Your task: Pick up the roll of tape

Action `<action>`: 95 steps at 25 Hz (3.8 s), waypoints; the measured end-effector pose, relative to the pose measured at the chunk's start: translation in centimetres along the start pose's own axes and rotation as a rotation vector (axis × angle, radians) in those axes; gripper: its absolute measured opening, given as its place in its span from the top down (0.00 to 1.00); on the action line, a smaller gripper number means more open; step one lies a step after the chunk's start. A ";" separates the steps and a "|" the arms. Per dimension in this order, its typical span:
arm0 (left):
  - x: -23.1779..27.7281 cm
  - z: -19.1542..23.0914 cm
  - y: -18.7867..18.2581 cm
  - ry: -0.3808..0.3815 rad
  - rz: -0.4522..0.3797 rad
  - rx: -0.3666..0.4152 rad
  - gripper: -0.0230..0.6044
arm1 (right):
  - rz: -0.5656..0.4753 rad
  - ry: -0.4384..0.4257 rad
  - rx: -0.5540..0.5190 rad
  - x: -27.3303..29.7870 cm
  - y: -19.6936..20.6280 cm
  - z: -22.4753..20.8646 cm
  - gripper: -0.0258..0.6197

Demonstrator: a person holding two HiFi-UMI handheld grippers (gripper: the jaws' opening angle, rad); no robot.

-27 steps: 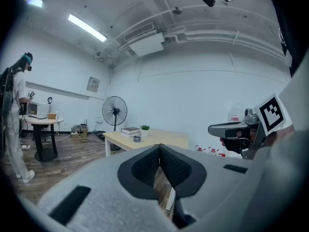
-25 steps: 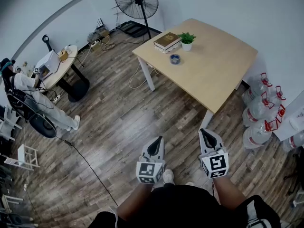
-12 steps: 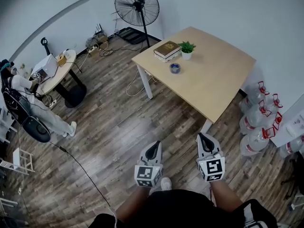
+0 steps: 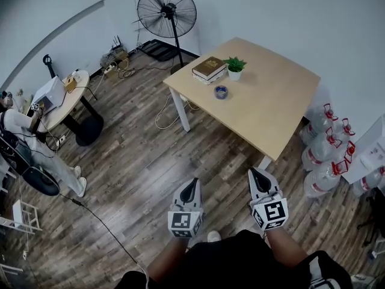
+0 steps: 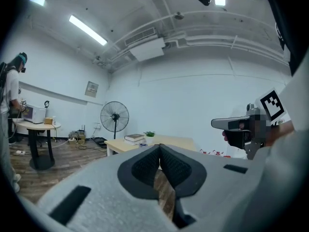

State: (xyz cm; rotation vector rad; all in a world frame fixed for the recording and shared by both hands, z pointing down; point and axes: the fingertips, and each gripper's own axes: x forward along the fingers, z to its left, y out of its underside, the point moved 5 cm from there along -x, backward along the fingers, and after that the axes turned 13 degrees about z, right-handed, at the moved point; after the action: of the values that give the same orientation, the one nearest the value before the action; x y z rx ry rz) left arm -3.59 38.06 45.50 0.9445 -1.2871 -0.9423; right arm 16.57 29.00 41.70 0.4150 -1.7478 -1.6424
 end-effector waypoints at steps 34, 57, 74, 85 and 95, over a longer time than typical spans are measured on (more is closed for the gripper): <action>23.0 6.3 -9.9 0.047 -0.012 0.089 0.13 | -0.015 -0.057 -0.016 22.3 -6.5 -13.5 0.97; 36.6 12.9 -13.6 0.025 0.000 0.135 0.13 | -0.020 -0.029 0.007 33.5 -8.3 -20.4 0.97; 48.9 21.0 -16.3 0.223 0.038 0.182 0.13 | 0.049 0.110 0.056 46.6 -10.9 -22.9 0.97; 54.1 20.7 -14.7 0.424 0.106 0.198 0.13 | 0.064 0.205 0.063 49.4 -11.1 -24.0 0.97; 58.8 18.4 -12.2 0.467 0.194 0.258 0.13 | 0.138 0.195 0.051 50.3 -8.8 -27.1 0.97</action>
State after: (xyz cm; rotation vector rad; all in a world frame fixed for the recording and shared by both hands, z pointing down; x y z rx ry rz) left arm -19.25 -22.04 54.64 1.1360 -1.0855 -0.3764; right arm -2.91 -25.31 45.35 0.4515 -1.6374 -1.4145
